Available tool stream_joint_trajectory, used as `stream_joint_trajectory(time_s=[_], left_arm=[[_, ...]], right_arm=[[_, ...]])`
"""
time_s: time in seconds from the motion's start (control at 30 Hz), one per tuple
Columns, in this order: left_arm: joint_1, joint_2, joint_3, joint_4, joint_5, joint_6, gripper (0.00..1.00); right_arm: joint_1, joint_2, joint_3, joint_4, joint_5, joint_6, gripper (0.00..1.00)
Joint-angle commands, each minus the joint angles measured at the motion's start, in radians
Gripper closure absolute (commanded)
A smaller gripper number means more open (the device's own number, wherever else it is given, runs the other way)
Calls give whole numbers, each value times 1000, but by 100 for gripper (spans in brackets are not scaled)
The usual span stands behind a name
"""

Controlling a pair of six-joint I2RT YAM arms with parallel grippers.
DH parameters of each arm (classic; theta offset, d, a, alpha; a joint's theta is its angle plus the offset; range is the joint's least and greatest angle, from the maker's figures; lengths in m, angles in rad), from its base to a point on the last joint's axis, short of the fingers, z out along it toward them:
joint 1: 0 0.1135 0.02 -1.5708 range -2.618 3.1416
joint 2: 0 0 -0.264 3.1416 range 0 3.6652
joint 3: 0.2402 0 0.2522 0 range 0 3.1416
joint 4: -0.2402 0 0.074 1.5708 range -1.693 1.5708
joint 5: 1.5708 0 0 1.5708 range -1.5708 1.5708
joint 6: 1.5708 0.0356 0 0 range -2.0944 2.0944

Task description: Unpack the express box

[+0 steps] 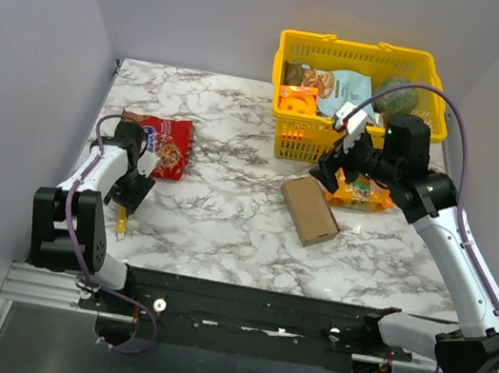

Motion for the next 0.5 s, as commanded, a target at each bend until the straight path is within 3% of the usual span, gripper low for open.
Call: stream_joint_trajectory(time_s=[0.0,0.3,0.47], left_arm=[[5,9,-74,83,27,20,30],[5,-8,-212,249,-2,46,38],[5,40,-258,319,38,18,54]], right_arm=[[23,41,68,-19,32,-29,7],[80,156,203,-141,89,-55,7],[106,254,327,-198,109,-79,9]])
